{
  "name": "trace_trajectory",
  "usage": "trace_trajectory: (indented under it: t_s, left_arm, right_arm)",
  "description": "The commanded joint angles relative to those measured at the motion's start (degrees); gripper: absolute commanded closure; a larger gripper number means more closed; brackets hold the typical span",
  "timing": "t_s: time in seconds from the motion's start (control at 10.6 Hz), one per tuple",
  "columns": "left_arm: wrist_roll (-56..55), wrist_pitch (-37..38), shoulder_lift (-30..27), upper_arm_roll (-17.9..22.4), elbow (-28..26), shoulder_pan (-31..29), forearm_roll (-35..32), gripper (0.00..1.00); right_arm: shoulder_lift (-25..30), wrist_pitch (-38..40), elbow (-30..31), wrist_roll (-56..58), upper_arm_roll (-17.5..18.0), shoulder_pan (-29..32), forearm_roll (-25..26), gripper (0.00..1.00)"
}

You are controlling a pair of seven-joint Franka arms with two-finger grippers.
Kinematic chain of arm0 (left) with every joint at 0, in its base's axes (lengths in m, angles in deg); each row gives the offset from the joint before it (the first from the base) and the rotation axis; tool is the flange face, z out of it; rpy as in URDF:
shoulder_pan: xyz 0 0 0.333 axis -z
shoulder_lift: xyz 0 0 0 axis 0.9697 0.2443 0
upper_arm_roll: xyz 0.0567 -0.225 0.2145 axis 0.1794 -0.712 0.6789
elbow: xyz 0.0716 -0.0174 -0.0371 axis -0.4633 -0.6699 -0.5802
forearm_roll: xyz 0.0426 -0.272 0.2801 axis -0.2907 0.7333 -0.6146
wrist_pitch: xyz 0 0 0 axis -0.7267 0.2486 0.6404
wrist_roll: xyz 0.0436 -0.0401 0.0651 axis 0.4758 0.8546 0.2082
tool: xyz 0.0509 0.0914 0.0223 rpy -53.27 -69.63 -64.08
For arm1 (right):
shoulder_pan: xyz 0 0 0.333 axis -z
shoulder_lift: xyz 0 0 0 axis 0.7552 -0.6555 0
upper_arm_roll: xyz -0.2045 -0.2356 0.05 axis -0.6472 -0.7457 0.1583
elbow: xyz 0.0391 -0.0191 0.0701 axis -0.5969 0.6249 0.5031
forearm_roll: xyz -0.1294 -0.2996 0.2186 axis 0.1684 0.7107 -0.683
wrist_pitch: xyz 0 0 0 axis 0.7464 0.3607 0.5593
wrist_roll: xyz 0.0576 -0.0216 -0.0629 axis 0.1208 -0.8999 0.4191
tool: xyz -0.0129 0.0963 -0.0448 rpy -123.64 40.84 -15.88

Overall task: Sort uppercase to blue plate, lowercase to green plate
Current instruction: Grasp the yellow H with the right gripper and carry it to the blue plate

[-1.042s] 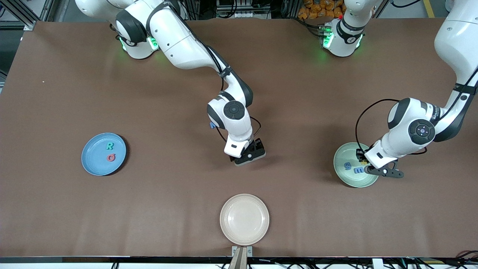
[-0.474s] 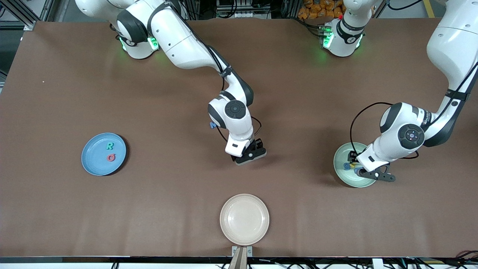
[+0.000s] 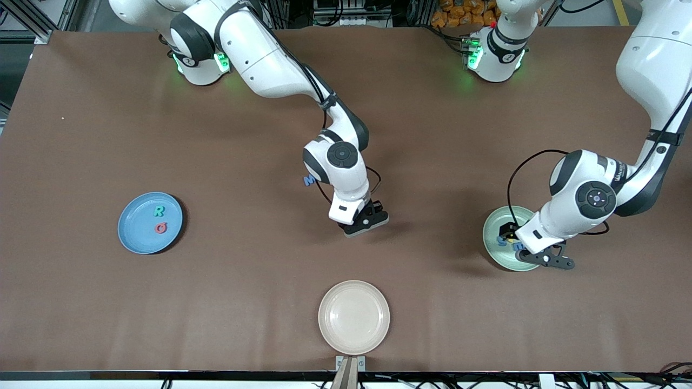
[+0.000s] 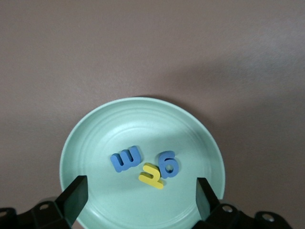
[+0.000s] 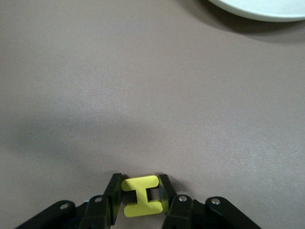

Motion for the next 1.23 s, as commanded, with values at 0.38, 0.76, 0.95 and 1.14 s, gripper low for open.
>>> trace_trajectory:
  t_s: [0.38, 0.76, 0.95, 1.14]
  left_arm:
    - [0.17, 8.21, -4.49, -1.78, 4.68, 3.07, 1.08, 0.0]
    - [0.43, 12.69, -7.48, -3.99, 6.43, 2.72, 3.88, 0.0]
    - [0.35, 13.23, -7.57, -5.3, 7.4, 3.07, 5.82, 0.0]
    - [-0.18, 13.14, -7.31, -5.75, 7.4, 6.64, 7.67, 0.0]
  right_arm:
    - [7.0, 10.67, 0.22, 0.67, -0.22, 5.18, -0.45, 1.0]
    - [15.61, 15.16, 10.74, 7.69, -0.22, 10.72, 0.07, 1.0]
    - [20.88, 16.84, 18.29, 12.68, -0.22, 15.01, 0.34, 1.0]
    - [25.89, 16.93, 25.42, 21.63, -0.22, 21.42, 0.34, 1.0]
